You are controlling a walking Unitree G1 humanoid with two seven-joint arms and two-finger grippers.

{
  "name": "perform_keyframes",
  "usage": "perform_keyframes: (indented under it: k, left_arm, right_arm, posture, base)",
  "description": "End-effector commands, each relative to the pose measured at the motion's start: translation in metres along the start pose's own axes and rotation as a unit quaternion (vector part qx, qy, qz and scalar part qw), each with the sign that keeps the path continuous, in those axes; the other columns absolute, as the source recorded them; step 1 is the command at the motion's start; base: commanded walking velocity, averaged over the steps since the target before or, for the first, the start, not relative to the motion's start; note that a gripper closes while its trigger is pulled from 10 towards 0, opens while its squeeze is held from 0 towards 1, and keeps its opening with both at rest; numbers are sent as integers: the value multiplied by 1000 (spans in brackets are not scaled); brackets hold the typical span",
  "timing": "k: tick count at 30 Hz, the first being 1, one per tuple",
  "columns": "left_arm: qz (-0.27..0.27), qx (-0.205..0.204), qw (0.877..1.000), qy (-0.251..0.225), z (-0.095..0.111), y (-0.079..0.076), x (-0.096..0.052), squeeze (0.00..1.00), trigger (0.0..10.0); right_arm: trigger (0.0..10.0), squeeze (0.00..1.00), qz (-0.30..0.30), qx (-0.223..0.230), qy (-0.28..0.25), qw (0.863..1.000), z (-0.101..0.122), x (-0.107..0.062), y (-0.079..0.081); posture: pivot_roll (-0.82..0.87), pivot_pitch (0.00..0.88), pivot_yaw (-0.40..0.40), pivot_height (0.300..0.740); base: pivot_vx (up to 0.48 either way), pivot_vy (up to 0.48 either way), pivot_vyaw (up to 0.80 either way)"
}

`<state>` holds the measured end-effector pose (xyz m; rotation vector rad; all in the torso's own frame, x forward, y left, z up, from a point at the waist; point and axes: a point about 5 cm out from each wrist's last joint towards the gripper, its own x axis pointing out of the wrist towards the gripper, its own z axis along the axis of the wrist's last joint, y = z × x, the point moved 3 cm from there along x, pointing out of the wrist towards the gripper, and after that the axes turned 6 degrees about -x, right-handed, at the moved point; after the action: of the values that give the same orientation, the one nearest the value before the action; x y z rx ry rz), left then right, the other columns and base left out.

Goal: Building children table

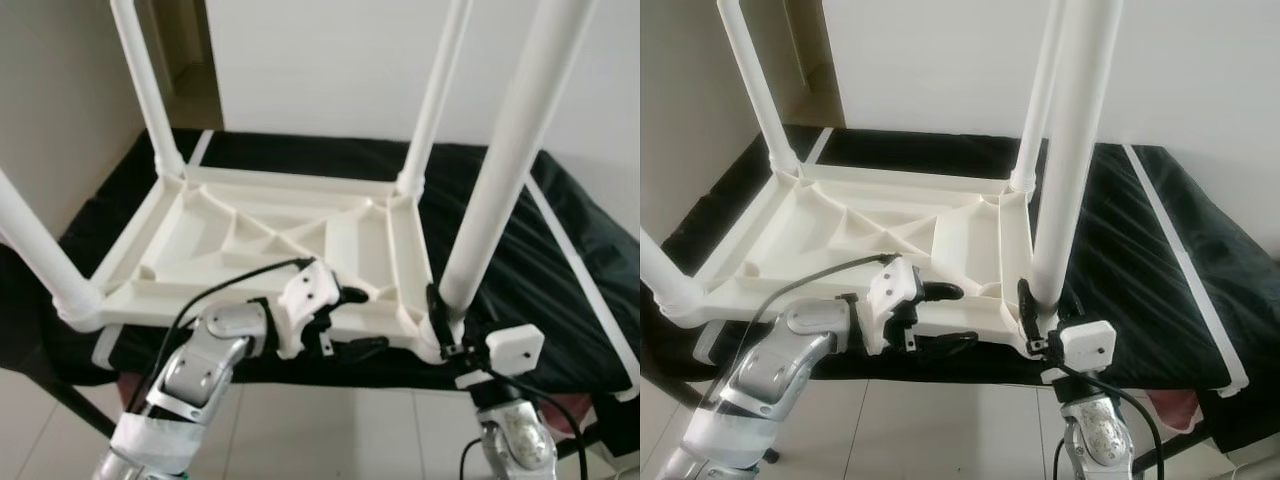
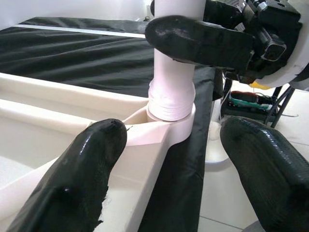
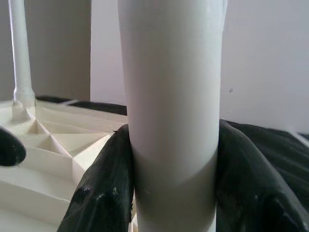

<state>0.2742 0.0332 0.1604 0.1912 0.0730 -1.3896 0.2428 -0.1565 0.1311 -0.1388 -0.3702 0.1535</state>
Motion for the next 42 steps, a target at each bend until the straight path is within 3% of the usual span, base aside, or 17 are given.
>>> perform_keyframes:
  k: [1, 11, 22, 23, 25, 31, 36, 42]
  left_arm:
    - [19, 7, 1000, -3, 5, 4, -1, 0, 10000]
    - [19, 8, 1000, -1, 5, 4, -1, 0, 10000]
    - [20, 6, 1000, 1, 4, 4, -3, 0, 10000]
    - [20, 6, 1000, 1, 5, 4, -2, 0, 10000]
    - [21, 6, 1000, 0, 5, 5, -2, 0, 10000]
    - [23, 5, 1000, -2, 5, 5, -2, 0, 10000]
    - [22, 5, 1000, -1, 5, 4, -2, 0, 10000]
    - [21, 4, 1000, -1, 5, 3, -2, 0, 10000]
  right_arm:
    - [10000, 0, -18, 60, 132, 989, -49, -32, 5]
    - [10000, 0, -74, 80, 161, 981, -59, -26, -13]
    - [10000, 0, -25, 24, 214, 976, -68, -17, -5]
    - [10000, 0, 3, -1, 221, 975, -68, -14, 0]
    - [10000, 0, 19, -4, 228, 974, -68, -11, 4]
    - [10000, 0, 37, -30, 210, 976, -64, -8, 8]
    - [10000, 0, 30, -16, 227, 973, -69, -15, 10]
    - [10000, 0, 18, -13, 233, 972, -67, -12, 7]
  posture:
    - [-2, 45, 17, 740]
    - [3, 54, 21, 740]
    - [5, 59, 21, 740]
    - [4, 59, 20, 740]
    - [4, 59, 19, 740]
    - [3, 59, 17, 740]
    - [3, 61, 16, 740]
    - [0, 63, 16, 740]
  base:
    - [0, 0, 0]
    - [0, 0, 0]
    - [0, 0, 0]
    - [0, 0, 0]
    - [0, 0, 0]
    - [0, 0, 0]
    - [0, 0, 0]
    - [0, 0, 0]
